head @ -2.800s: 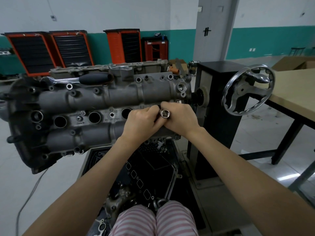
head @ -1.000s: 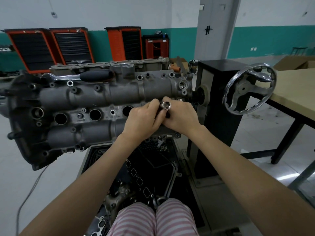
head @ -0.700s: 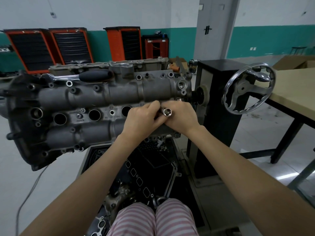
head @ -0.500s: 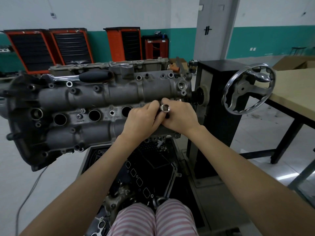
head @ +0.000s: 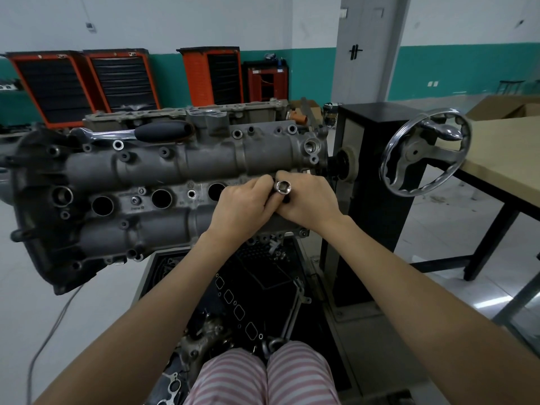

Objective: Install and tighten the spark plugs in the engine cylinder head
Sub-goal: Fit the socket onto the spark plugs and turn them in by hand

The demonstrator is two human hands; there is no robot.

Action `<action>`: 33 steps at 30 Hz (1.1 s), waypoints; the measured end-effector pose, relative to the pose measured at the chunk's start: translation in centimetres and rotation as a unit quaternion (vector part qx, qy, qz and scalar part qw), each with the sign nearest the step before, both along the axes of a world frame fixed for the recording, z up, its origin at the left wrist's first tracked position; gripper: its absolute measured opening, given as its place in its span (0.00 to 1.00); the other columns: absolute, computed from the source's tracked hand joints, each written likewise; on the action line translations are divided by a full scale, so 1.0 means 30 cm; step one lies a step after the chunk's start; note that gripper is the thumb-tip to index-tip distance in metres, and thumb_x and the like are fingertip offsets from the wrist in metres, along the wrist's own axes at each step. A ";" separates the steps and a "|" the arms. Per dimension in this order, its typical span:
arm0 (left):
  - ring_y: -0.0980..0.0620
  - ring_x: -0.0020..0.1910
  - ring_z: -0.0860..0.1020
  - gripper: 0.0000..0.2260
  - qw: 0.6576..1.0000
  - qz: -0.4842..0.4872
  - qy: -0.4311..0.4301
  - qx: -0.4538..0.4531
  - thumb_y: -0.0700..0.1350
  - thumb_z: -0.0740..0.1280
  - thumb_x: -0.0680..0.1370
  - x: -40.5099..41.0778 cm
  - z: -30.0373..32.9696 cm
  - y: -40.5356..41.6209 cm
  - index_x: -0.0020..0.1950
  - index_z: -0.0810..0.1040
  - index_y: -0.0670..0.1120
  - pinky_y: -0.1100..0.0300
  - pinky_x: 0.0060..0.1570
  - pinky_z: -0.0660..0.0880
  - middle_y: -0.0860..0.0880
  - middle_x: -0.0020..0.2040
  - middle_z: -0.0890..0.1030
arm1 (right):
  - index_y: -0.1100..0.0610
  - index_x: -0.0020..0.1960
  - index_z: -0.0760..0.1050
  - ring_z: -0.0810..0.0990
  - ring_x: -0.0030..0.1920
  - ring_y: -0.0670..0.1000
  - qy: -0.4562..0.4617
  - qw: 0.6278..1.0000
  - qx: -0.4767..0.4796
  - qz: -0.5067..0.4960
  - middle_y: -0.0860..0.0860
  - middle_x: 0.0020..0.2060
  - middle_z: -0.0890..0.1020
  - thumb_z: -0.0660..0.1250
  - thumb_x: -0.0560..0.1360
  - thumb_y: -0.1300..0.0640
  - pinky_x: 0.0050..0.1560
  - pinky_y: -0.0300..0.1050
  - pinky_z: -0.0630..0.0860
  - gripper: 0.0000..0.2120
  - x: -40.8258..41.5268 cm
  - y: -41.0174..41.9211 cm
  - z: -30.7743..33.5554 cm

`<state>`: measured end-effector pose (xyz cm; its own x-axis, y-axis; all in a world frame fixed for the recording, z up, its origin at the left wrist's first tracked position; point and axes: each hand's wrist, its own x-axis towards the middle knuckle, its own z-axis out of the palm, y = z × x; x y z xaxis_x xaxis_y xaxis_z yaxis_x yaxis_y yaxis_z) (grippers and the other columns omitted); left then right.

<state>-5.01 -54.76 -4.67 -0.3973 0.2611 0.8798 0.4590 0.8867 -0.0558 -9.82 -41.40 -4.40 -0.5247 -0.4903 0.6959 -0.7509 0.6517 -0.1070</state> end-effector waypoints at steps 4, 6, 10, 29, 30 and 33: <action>0.42 0.22 0.71 0.14 0.999 -0.016 -0.027 0.009 0.46 0.58 0.77 0.015 0.008 0.011 0.38 0.71 0.36 0.60 0.21 0.63 0.43 0.32 0.73 | 0.58 0.40 0.70 0.76 0.31 0.57 0.003 1.000 0.013 0.001 0.53 0.31 0.78 0.64 0.70 0.56 0.29 0.43 0.63 0.06 0.000 0.002 0.004; 0.43 0.22 0.70 0.14 0.999 -0.021 -0.027 0.005 0.47 0.58 0.77 0.016 0.008 0.013 0.38 0.70 0.37 0.59 0.20 0.63 0.43 0.32 0.73 | 0.58 0.41 0.74 0.77 0.34 0.56 -0.002 1.000 0.006 0.009 0.52 0.33 0.79 0.64 0.70 0.57 0.30 0.45 0.67 0.05 0.003 0.002 0.005; 0.45 0.21 0.71 0.15 1.000 0.009 -0.008 0.020 0.48 0.63 0.74 0.004 0.006 0.007 0.32 0.70 0.40 0.63 0.23 0.61 0.46 0.26 0.72 | 0.58 0.37 0.77 0.78 0.35 0.55 0.009 1.000 -0.010 0.015 0.50 0.33 0.80 0.66 0.69 0.59 0.30 0.44 0.68 0.03 0.006 0.003 0.003; 0.45 0.21 0.72 0.17 1.000 0.010 0.017 -0.004 0.48 0.63 0.75 -0.009 -0.003 -0.004 0.30 0.73 0.39 0.60 0.20 0.65 0.45 0.25 0.74 | 0.56 0.34 0.75 0.77 0.33 0.55 -0.004 1.000 -0.023 0.016 0.50 0.31 0.79 0.64 0.68 0.58 0.30 0.40 0.60 0.04 0.010 0.004 0.005; 0.44 0.21 0.72 0.17 1.000 0.006 0.019 -0.011 0.48 0.62 0.76 -0.007 -0.005 -0.005 0.31 0.73 0.38 0.60 0.19 0.66 0.45 0.25 0.75 | 0.56 0.34 0.75 0.77 0.32 0.54 -0.002 0.999 -0.027 0.021 0.50 0.30 0.79 0.64 0.67 0.57 0.30 0.40 0.60 0.05 0.013 0.004 0.006; 0.43 0.22 0.73 0.22 1.000 -0.010 -0.001 0.001 0.50 0.54 0.81 0.005 0.000 -0.001 0.37 0.74 0.36 0.58 0.19 0.66 0.43 0.30 0.76 | 0.57 0.37 0.71 0.76 0.30 0.54 -0.008 1.000 -0.013 0.017 0.50 0.29 0.77 0.64 0.69 0.54 0.30 0.41 0.61 0.06 0.014 0.004 0.010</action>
